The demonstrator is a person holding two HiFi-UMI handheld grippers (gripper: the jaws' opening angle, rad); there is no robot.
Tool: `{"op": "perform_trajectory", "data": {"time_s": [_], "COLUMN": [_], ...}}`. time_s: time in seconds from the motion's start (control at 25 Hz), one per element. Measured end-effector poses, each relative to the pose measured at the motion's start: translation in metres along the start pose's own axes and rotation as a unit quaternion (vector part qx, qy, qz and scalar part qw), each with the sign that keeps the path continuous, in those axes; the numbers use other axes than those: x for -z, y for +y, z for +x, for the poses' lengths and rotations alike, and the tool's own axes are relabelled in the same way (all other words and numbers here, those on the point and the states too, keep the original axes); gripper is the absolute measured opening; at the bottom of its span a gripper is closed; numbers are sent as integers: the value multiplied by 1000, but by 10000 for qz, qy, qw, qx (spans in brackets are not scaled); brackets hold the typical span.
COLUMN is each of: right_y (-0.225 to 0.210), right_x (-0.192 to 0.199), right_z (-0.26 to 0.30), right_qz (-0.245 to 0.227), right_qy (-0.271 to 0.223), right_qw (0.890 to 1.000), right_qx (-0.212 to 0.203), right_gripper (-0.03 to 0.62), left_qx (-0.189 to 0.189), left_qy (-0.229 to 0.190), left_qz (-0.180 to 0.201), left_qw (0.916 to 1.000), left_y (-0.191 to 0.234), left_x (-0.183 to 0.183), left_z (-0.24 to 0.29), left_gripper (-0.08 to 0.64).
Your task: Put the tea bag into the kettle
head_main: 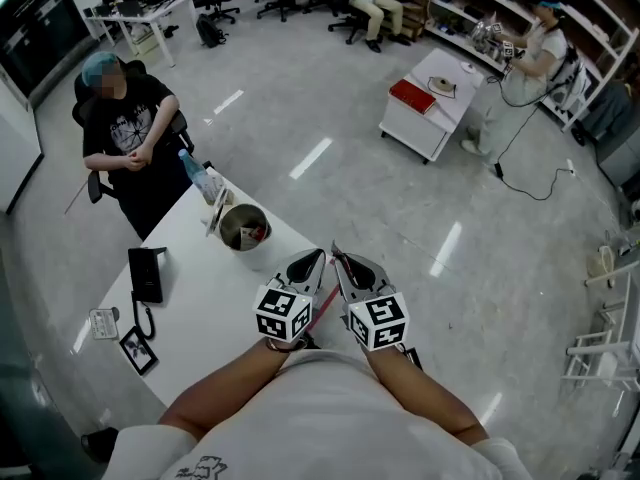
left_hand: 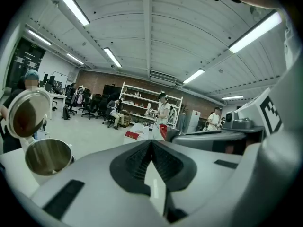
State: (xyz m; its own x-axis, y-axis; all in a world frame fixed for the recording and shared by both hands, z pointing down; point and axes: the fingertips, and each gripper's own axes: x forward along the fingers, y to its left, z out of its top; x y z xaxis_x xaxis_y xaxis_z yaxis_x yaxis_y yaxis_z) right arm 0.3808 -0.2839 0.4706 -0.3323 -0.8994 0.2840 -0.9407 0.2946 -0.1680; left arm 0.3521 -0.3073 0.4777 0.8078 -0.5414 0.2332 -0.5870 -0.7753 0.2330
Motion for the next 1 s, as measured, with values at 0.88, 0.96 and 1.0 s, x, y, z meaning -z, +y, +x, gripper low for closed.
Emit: {"op": "perform_trajectory", "data": {"time_s": [0.88, 0.96, 1.0], "right_y": [83, 93, 97], "right_x": [-18, -23, -25], "right_z": [170, 183, 190], "right_qz": [-850, -975, -1031], "right_qy": [586, 641, 678], "right_qw": [9595, 9503, 9453], "right_qx": [-2620, -2888, -3018], "right_gripper": [34, 34, 34], "left_qx": [-2594, -2868, -3005], "left_qy": [-695, -787, -820], "left_qz": [-956, -1054, -1102], "left_qw": [9585, 9489, 9438], "left_y": [173, 187, 193], "left_x": [-6, -9, -9], "left_z": [-54, -60, -62], "left_gripper": [9, 9, 9]}}
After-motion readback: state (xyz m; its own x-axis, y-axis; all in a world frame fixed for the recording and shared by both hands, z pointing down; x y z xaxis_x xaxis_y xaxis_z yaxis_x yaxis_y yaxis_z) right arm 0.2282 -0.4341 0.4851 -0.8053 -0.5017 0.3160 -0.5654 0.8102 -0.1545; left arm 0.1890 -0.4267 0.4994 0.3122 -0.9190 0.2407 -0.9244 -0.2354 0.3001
